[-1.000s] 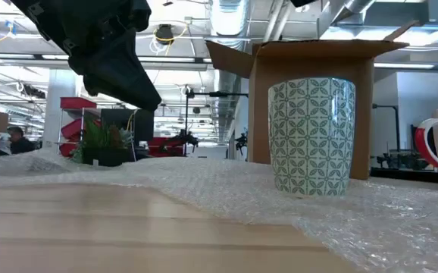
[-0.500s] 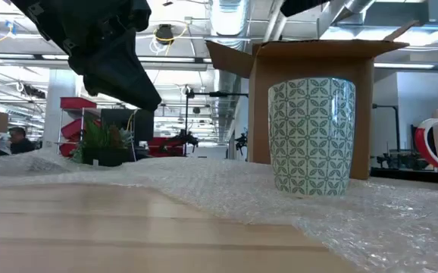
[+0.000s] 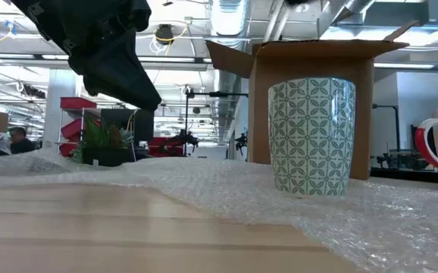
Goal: Wrap mug
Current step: Wrap the blue patterned mug with the transparent bubble wrap
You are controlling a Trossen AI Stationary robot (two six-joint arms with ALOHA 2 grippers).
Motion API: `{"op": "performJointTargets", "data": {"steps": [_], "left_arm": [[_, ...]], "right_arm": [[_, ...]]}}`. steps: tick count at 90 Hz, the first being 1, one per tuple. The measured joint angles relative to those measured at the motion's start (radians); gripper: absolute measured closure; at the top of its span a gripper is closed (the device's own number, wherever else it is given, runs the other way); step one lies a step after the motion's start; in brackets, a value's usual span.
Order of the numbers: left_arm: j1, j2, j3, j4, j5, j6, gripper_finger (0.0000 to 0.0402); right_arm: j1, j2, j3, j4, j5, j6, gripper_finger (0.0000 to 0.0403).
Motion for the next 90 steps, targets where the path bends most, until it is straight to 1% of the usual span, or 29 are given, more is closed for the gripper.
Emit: {"op": "performJointTargets", "data": {"steps": [7,12,24,31,36,41,45,67,83,90], "left_arm": [[0.0,0.0,0.0,0.0,0.0,0.0,0.0292],[0.0,0.0,0.0,0.0,0.0,0.0,0.0292],[0.0,0.0,0.0,0.0,0.0,0.0,0.0292],[0.0,0.0,0.0,0.0,0.0,0.0,0.0292],[0.0,0.0,0.0,-0.001,0.0,0.0,0.0292],[0.0,0.0,0.0,0.0,0.0,0.0,0.0292],[0.0,0.0,0.0,0.0,0.0,0.0,0.0292],[0.0,0.0,0.0,-0.001,0.001,0.0,0.0292],[0.003,0.0,0.0,0.0,0.002,0.0,0.0292],[0.003,0.0,0.0,0.0,0.002,0.0,0.0292]], "right_arm": [[0.008,-0.006,0.051,-0.1,-0.003,0.003,0.017],[0.008,-0.006,0.082,-0.158,-0.029,0.009,0.0172],[-0.017,-0.006,0.138,-0.332,-0.14,0.07,0.0177],[-0.052,-0.008,0.139,-0.389,-0.198,0.1,0.018],[-0.079,-0.007,0.121,-0.377,-0.267,0.097,0.0182],[-0.103,0.001,0.096,-0.354,-0.35,0.06,0.0183],[-0.118,0.006,0.078,-0.338,-0.388,0.026,0.0184],[-0.17,0.028,0.017,-0.313,-0.396,-0.023,0.0184],[-0.187,0.105,0.017,-0.261,-0.492,-0.085,0.0184],[-0.195,0.151,0.017,-0.262,-0.495,-0.108,0.0188]]}}
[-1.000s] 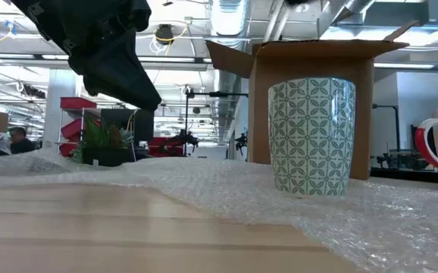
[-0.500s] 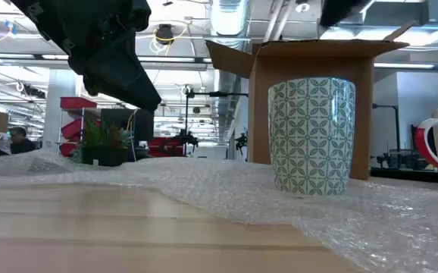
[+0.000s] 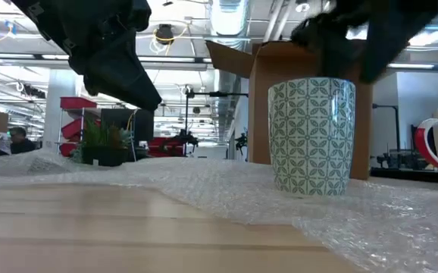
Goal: Wrap mug
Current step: Wrap the blue patterned mug with the transparent bubble wrap
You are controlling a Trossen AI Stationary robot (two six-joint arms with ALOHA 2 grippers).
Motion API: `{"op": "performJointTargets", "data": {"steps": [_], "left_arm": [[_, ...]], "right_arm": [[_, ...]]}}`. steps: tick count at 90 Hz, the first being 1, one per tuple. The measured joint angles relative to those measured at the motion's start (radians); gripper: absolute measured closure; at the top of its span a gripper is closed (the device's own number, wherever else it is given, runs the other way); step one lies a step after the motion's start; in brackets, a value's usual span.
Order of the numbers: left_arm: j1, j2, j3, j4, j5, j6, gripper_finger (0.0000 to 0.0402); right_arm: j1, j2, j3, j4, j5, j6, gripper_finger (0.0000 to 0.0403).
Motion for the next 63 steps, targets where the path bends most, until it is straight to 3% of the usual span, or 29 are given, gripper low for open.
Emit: {"op": "performJointTargets", "data": {"steps": [17,44,63], "left_arm": [[0.0,0.0,0.0,0.0,0.0,0.0,0.0292],[0.0,0.0,0.0,0.0,0.0,0.0,0.0292],[0.001,0.0,0.0,0.0,-0.001,0.0,0.0292]], "right_arm": [[-0.012,0.05,-0.001,0.019,0.002,-0.002,0.0233],[-0.013,0.04,0.0,0.056,-0.009,0.015,0.0385],[-0.01,0.04,0.022,0.035,-0.008,0.023,0.0385]]}}
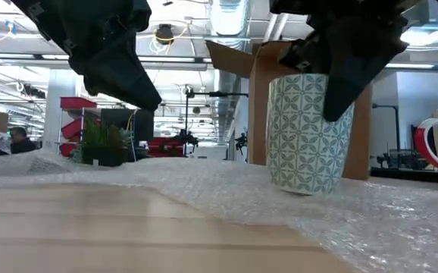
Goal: Wrap mug
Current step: Wrap the blue patterned mug with the transparent bubble wrap
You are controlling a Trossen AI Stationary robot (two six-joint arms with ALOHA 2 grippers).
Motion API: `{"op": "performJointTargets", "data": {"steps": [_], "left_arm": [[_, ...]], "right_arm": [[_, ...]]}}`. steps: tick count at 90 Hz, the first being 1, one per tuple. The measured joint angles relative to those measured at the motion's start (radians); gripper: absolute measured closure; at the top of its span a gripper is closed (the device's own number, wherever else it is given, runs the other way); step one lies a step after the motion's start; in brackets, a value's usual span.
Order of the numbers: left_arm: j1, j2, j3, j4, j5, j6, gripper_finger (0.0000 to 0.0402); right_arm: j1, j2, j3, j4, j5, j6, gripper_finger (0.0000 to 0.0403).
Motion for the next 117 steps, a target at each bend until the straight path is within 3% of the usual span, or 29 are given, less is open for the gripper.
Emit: {"op": "performJointTargets", "data": {"steps": [41,55,72,87,96,117], "left_arm": [[0.016,0.0,0.0,0.001,0.006,0.008,0.0292],[0.006,-0.002,0.0,0.019,0.088,0.067,0.0292],[-0.049,-0.003,0.002,0.196,0.167,0.212,0.0293],[-0.092,-0.002,0.003,0.247,0.153,0.261,0.0293],[-0.104,-0.002,0.003,0.212,0.1,0.222,0.0293],[-0.111,-0.001,0.002,0.071,0.037,0.092,0.0293]], "right_arm": [[0.026,-0.001,0.118,-0.092,-0.003,0.003,0.0393],[0.026,-0.001,0.118,-0.17,-0.003,0.036,0.0393],[0.01,-0.001,0.118,-0.227,-0.003,0.102,0.0393],[0.012,0.0,0.118,-0.175,-0.001,0.16,0.0393],[0.014,0.025,0.118,-0.168,0.006,0.261,0.0393],[0.03,0.108,0.121,-0.151,0.007,0.292,0.0393]]}}
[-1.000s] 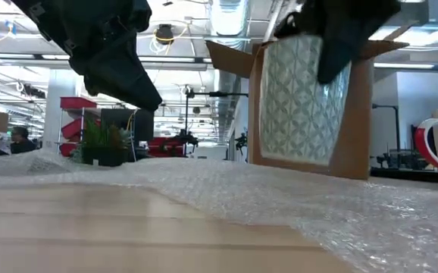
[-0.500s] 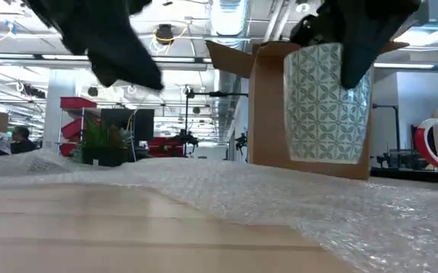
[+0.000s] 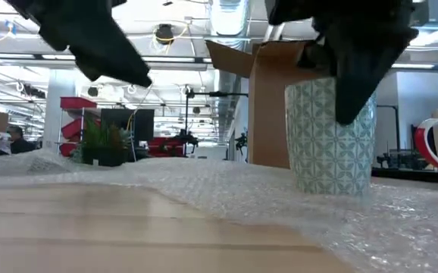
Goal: Wrap mug
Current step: Wrap the blue patterned mug with the transparent bubble wrap
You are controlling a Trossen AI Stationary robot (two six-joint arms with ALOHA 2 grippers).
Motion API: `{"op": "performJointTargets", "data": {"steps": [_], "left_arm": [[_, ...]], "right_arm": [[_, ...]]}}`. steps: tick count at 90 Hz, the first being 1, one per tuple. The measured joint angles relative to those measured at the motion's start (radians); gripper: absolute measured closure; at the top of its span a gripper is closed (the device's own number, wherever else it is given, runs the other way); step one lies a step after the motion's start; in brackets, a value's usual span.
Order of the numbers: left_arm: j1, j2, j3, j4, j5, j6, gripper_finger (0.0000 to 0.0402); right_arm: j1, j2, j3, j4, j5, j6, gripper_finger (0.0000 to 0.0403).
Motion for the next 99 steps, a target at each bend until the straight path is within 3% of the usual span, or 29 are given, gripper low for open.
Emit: {"op": "performJointTargets", "data": {"steps": [15,29,38,48,69,99], "left_arm": [[0.0,0.001,0.0,-0.087,-0.052,-0.071,0.0293],[0.0,0.001,0.0,-0.112,-0.069,-0.093,0.0293],[0.0,0.001,0.0,-0.112,-0.069,-0.094,0.0293],[0.0,0.001,0.0,-0.116,-0.07,-0.096,0.0293],[0.0,0.001,0.0,-0.119,-0.071,-0.096,0.0293],[0.0,0.001,-0.001,-0.123,-0.074,-0.097,0.0293]], "right_arm": [[0.001,0.007,0.0,0.045,-0.034,0.029,0.0393],[-0.004,0.008,0.041,0.068,-0.057,0.22,0.0393],[-0.006,0.012,0.09,0.047,-0.053,0.218,0.0393],[-0.006,0.008,0.139,0.007,0.037,0.207,0.0393],[-0.057,0.033,0.122,0.001,0.107,0.179,0.0393],[-0.063,0.079,0.122,0.012,0.077,0.159,0.039]]}}
